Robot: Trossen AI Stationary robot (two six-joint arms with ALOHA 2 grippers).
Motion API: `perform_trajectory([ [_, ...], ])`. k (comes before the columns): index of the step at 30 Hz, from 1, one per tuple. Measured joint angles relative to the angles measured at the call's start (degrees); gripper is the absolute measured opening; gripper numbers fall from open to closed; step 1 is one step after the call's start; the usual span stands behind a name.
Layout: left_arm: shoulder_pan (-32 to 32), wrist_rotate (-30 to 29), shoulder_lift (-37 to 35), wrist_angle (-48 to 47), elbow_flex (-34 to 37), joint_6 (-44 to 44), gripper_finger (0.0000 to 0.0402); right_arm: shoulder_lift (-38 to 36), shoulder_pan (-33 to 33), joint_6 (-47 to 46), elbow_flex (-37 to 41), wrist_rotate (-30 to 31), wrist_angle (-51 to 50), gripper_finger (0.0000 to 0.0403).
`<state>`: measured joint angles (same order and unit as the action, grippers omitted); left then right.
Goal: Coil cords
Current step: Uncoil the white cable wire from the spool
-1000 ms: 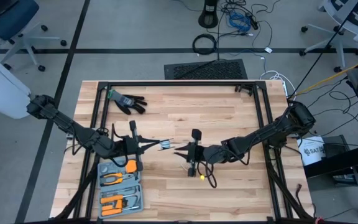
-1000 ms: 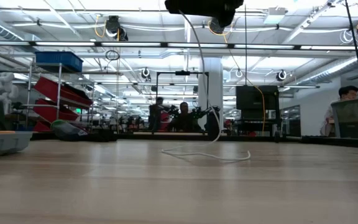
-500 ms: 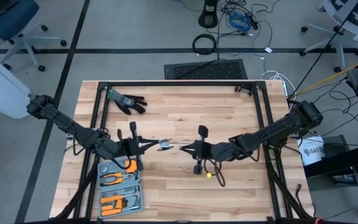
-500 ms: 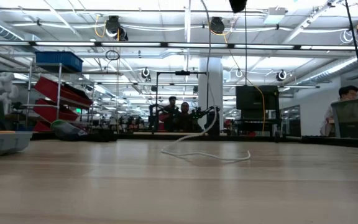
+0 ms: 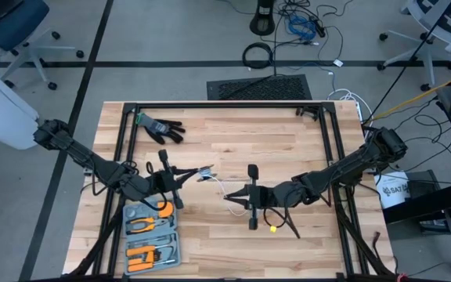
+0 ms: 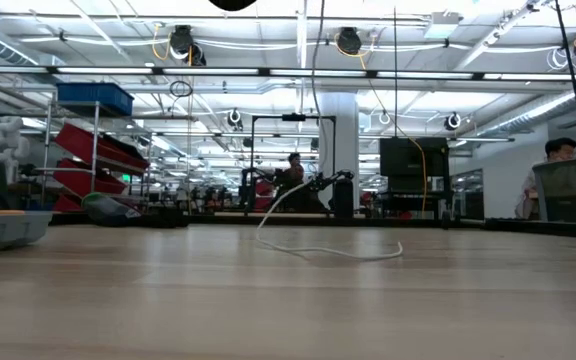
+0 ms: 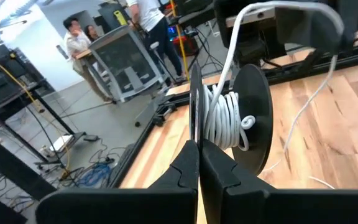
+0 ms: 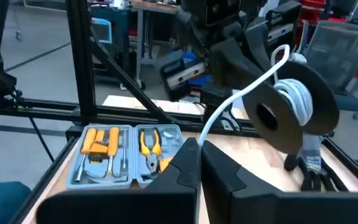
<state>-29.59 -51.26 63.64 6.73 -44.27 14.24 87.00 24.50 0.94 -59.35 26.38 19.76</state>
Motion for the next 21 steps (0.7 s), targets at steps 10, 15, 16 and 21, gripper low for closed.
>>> perform_trajectory([
  [10, 0.4, -9.0, 0.5, 0.4, 0.0, -0.4, 0.0000, 0.1, 0.3, -1.0, 0.0, -4.1, 4.5, 0.0000],
  [15, 1.5, -9.2, 0.5, 2.5, 0.0, -1.9, 0.0000, 0.4, 0.3, -1.8, 0.0, -4.1, 4.6, 0.0000],
  [16, 1.6, -9.2, 0.5, 3.1, 0.0, -1.9, 0.0000, 0.7, 0.3, -1.8, 0.0, -4.0, 5.0, 0.0000],
  [21, 1.8, -8.8, 0.8, 4.3, 0.0, -1.9, 0.0000, 2.7, 0.1, -3.4, 0.0, -8.0, 5.9, 0.0000],
])
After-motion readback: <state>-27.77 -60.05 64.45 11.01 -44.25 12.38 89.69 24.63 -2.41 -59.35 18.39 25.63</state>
